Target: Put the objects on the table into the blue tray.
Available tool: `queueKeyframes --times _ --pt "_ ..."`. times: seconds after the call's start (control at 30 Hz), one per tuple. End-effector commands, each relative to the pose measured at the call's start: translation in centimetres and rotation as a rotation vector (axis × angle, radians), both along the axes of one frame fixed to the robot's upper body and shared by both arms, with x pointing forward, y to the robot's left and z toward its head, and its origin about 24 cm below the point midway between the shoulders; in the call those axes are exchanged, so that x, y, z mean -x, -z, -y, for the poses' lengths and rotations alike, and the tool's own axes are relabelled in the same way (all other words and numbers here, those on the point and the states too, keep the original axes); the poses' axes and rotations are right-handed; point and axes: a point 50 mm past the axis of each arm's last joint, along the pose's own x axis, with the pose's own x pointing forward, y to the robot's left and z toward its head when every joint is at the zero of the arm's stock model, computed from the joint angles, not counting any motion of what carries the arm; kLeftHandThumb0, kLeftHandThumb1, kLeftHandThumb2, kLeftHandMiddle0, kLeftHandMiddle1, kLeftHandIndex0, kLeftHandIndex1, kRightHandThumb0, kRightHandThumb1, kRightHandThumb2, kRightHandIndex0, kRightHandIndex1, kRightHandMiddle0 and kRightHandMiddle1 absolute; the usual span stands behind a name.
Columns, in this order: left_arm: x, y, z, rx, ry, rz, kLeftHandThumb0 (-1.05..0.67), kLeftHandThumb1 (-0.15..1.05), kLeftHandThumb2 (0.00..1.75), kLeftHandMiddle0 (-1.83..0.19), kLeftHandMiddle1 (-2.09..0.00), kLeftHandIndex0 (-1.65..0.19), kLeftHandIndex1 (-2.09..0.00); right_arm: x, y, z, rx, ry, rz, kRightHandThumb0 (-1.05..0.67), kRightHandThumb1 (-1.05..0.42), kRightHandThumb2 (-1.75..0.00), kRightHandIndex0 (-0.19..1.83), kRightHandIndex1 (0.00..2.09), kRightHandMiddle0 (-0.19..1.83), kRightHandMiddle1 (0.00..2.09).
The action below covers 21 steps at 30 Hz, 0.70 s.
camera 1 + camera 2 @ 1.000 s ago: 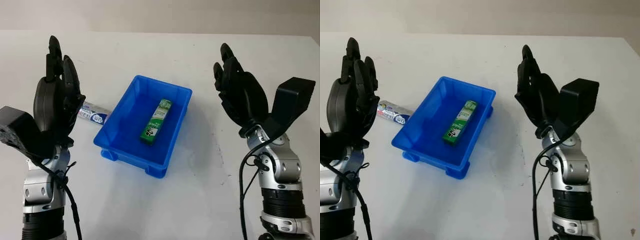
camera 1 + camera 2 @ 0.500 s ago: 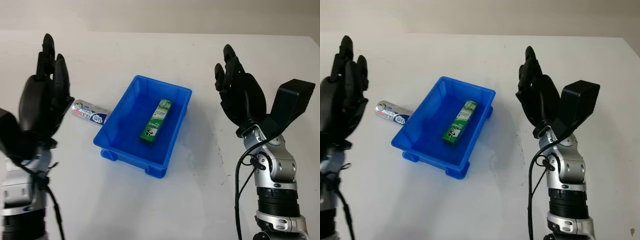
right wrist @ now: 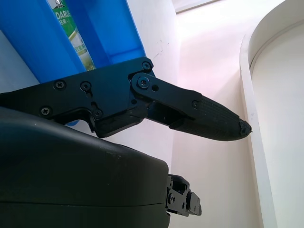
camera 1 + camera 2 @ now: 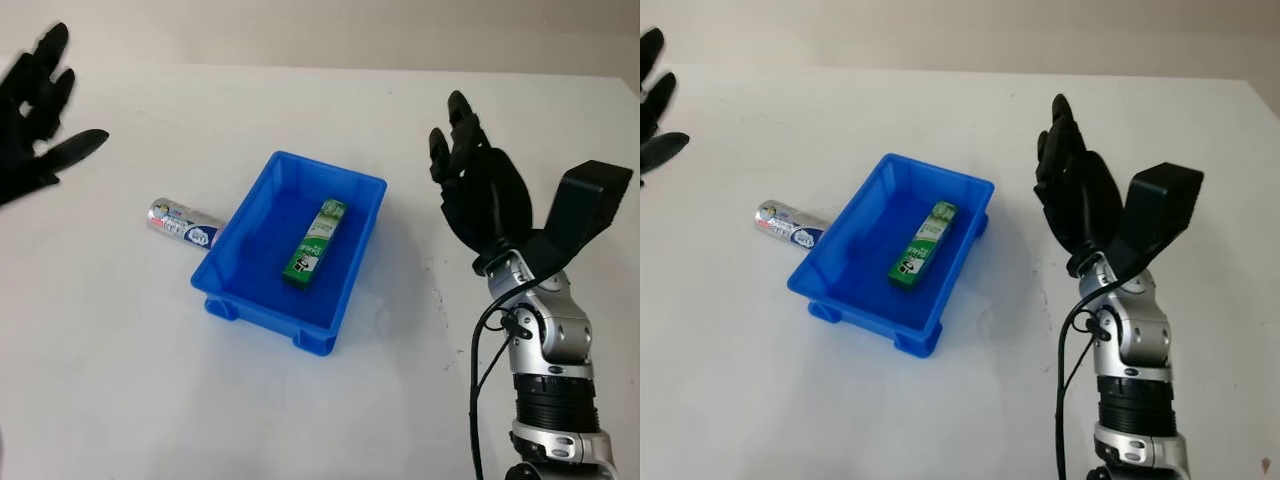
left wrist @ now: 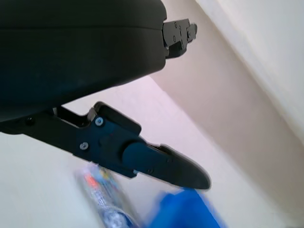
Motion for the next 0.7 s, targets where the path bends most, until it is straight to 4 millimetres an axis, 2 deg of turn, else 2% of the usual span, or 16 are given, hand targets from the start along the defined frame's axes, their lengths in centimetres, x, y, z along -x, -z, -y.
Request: queueKeyframes --times 0.0,0.17,0.23,0.4,0.67 --pt "-0.4 -1.1 0.8 -0.157 -0.042 0.0 -0.63 0.77 0.03 0.14 -0.06 0.09 -0.08 0.1 -0.2 0.4 -0.002 0.013 0.009 -0.83 -1.05 -0.77 -0.19 0.0 -0.19 0.0" --pt "-1.6 -1.2 2.0 -0.386 -0.06 -0.017 -0.58 0.76 0.05 0.14 -0.05 0.12 -0.05 0.1 -0.3 0.8 -0.011 0.013 0.003 -0.83 -1.05 -0.78 -0.19 0.0 -0.19 0.0" --pt "-2.3 -0.8 2.7 -0.501 -0.022 -0.006 -0.63 0.77 0.05 0.12 -0.06 0.12 -0.05 0.2 -0.3 0.9 -0.013 0.021 0.001 -0.83 -1.05 -0.78 -0.19 0.0 -0.19 0.0" --pt "-4.1 1.0 4.2 -0.587 0.114 -0.085 -0.49 0.73 0.04 0.18 -0.03 0.16 -0.04 0.2 -0.3 1.3 -0.016 0.026 -0.004 -0.82 -1.05 -0.78 -0.19 0.0 -0.19 0.0" --pt "-5.5 3.6 6.0 -0.799 0.193 -0.1 -0.61 0.76 0.06 0.15 -0.04 0.15 -0.04 0.3 -0.3 1.6 -0.016 0.042 -0.007 -0.82 -1.05 -0.79 -0.19 0.0 -0.19 0.0"
